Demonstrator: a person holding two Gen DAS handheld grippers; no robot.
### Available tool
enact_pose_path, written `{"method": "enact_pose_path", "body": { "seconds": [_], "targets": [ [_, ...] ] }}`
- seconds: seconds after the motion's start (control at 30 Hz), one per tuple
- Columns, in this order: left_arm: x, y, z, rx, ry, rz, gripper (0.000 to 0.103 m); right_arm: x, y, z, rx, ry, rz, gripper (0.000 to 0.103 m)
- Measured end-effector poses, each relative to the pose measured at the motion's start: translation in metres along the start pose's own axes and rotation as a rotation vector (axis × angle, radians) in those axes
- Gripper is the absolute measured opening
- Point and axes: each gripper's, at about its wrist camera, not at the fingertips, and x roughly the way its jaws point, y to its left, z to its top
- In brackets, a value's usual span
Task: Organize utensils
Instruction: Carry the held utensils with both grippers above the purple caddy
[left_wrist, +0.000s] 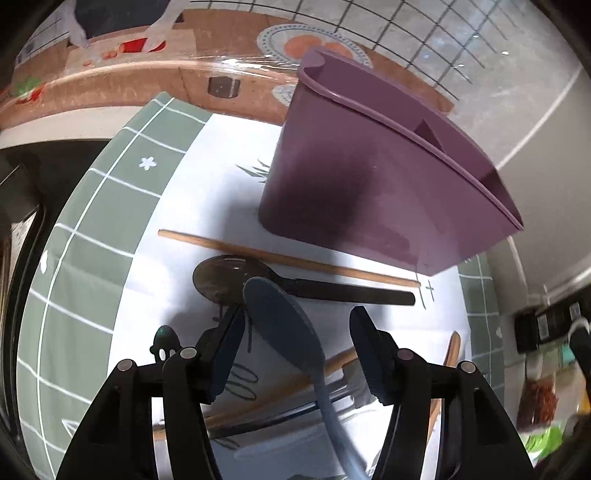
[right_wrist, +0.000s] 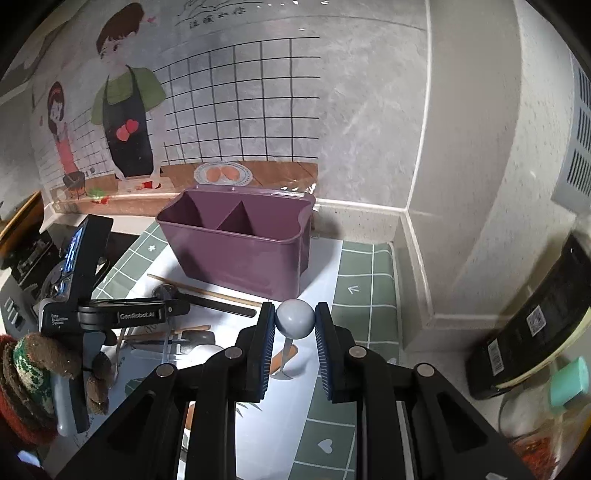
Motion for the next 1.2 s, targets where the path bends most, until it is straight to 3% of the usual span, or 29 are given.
{"method": "enact_pose_path", "body": {
  "seconds": [0.07,0.2,0.3,0.53,0.67,0.73,0.8,0.83,0.93,1.03,1.17,1.2],
  "targets": [
    [0.001,-0.002,0.000,-0.011,0.008,0.015,0.056,-0.001,-0.002,-0.002,0.012,-0.001,-0.001,0.020],
    [-0.002,0.001,-0.005,0.033,0.049,-0.053,0.008,-0.005,-0.002,-0.004,0.009,-0.005,0.004,0.020],
    [-0.022,0.001,-0.015,0.089,0.000,-0.063,0.004,-0.009,-0.001,-0.004,0.009,-0.006,0.020,0.020],
    [-0.068,0.001,-0.037,0.174,-0.084,-0.075,0.001,-0.014,0.002,-0.005,0.007,-0.005,0.036,0.020],
    [-0.055,0.003,-0.028,0.117,-0.037,-0.058,0.005,-0.017,0.005,-0.008,0.001,-0.004,0.037,0.020],
    [-0.047,0.002,-0.026,0.101,-0.036,-0.054,0.021,-0.019,0.005,-0.009,-0.001,-0.006,0.036,0.020],
    [-0.040,-0.001,-0.022,0.119,-0.067,-0.025,0.058,-0.020,0.005,-0.011,-0.004,-0.008,0.032,0.020],
    [-0.036,-0.003,-0.021,0.134,-0.073,-0.005,0.059,-0.021,0.005,-0.013,-0.004,-0.009,0.031,0.020],
    [-0.014,-0.004,-0.015,0.136,-0.042,0.052,0.059,-0.019,0.004,-0.016,0.000,-0.004,0.029,0.020],
    [-0.003,0.001,-0.013,0.123,-0.035,0.057,0.055,-0.017,0.004,-0.020,-0.005,-0.011,0.013,0.020],
    [0.002,-0.007,-0.013,0.182,-0.048,0.125,0.040,-0.015,0.001,-0.021,-0.007,-0.021,0.005,0.020],
    [0.004,-0.009,-0.012,0.189,-0.047,0.133,0.030,-0.014,0.001,-0.019,-0.003,-0.021,0.005,0.020]
  ]
}}
